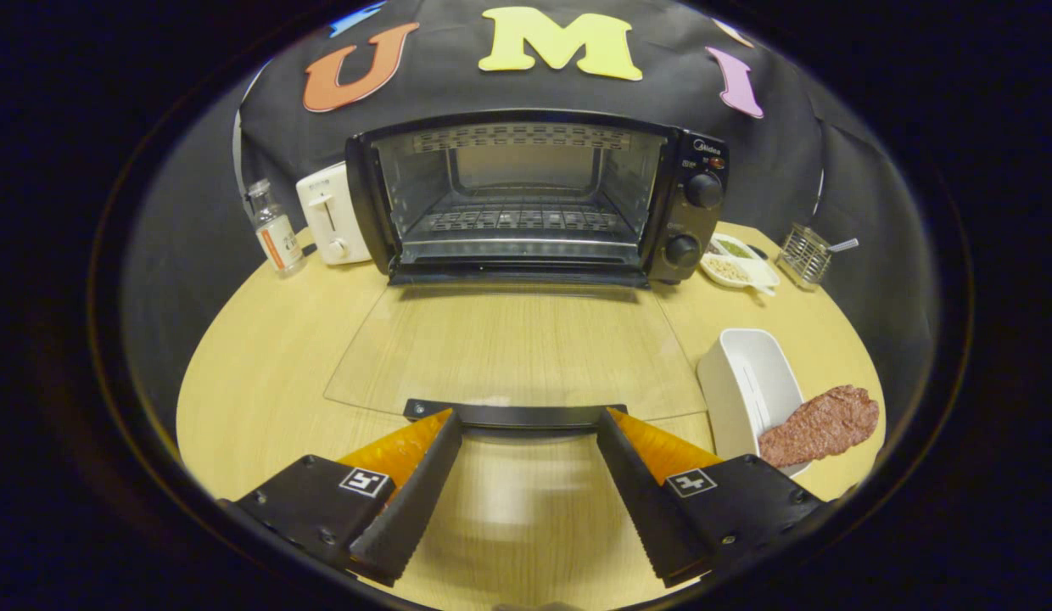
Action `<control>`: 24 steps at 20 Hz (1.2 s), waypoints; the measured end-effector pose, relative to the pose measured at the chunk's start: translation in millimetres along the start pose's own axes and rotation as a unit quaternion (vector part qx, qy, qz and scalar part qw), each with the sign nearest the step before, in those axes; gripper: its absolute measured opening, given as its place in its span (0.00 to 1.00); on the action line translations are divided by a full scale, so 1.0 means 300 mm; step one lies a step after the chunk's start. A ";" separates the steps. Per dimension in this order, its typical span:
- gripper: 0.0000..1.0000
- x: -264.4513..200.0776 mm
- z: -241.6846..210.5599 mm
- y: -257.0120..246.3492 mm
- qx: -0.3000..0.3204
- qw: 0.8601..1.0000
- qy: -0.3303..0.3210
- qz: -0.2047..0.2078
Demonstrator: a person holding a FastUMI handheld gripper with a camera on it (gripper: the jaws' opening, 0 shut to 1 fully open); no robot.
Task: Open the toaster oven, put the food inside, and close the toaster oven door.
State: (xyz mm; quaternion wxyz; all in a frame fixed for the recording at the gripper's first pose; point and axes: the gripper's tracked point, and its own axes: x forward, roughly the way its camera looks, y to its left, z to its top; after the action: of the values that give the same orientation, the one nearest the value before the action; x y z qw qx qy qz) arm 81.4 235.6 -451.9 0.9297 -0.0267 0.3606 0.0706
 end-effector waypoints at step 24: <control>0.95 -0.168 0.047 -0.832 0.026 0.998 0.012 0.061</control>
State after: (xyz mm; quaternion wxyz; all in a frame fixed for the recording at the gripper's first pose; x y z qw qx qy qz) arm 91.6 -15.4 -407.9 0.9196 0.0185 0.3745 0.1176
